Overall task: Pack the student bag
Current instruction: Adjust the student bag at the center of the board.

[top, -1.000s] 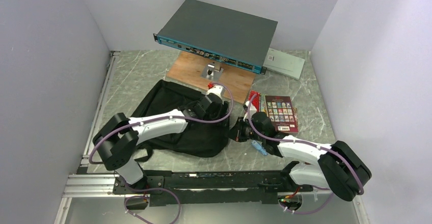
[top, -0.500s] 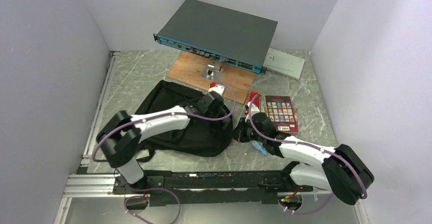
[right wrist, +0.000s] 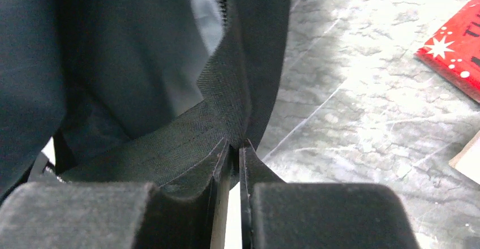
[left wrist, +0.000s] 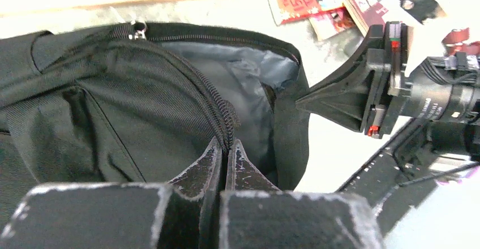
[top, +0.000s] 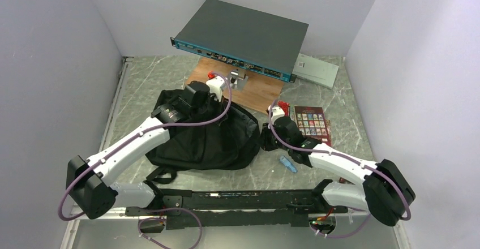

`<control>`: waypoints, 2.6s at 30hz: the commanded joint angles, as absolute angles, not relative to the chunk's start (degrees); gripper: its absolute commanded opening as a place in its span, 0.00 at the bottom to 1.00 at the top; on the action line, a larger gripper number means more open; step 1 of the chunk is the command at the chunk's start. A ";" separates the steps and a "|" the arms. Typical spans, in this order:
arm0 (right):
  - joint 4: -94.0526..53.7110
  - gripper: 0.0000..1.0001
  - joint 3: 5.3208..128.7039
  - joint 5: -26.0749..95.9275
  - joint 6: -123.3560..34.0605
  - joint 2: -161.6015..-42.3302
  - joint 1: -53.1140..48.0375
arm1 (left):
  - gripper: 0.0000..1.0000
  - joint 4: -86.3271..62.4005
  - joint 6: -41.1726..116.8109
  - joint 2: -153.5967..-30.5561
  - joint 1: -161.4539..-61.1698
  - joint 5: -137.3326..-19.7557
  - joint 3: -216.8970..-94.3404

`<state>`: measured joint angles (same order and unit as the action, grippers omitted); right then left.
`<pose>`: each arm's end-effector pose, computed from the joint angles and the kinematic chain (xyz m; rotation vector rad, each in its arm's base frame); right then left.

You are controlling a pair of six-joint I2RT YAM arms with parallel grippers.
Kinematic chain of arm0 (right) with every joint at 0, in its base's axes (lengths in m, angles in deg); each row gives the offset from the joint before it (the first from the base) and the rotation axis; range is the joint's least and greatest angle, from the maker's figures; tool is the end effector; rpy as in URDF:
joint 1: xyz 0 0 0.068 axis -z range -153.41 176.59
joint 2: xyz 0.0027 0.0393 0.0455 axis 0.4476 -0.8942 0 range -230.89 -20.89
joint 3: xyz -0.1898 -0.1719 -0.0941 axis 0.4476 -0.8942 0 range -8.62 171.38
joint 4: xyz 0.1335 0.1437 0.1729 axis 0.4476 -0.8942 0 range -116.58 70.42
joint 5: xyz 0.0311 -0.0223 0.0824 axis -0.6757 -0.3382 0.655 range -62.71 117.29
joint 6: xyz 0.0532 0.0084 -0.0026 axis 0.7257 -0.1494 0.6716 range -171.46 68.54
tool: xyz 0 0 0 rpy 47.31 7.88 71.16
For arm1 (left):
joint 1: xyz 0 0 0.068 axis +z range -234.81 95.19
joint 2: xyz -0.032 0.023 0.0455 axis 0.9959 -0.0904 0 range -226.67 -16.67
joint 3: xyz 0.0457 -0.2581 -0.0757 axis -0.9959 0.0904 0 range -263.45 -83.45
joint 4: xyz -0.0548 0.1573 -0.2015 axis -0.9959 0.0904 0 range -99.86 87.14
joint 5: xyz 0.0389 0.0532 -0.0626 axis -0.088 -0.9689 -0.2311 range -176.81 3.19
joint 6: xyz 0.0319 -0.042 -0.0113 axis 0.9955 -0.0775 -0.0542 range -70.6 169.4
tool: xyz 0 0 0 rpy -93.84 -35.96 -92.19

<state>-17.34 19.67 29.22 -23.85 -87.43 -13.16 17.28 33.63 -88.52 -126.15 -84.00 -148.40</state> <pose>0.1784 0.1500 0.1867 -0.2613 2.2717 0.6781 0.2083 -0.1856 0.3332 0.5221 2.1699 -0.6148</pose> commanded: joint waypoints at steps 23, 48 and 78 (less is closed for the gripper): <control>-2.47 0.70 27.40 48.76 -6.72 -85.70 -22.57 | 0.00 9.36 25.05 -91.65 -119.74 -67.24 -144.69; 8.97 0.00 37.58 49.48 21.90 -100.69 -20.55 | 0.95 8.15 27.40 -67.66 -145.63 -111.94 -123.44; -41.95 0.92 13.64 35.52 -2.28 -58.65 28.98 | 0.02 0.69 29.43 -75.17 -143.08 -112.13 -123.09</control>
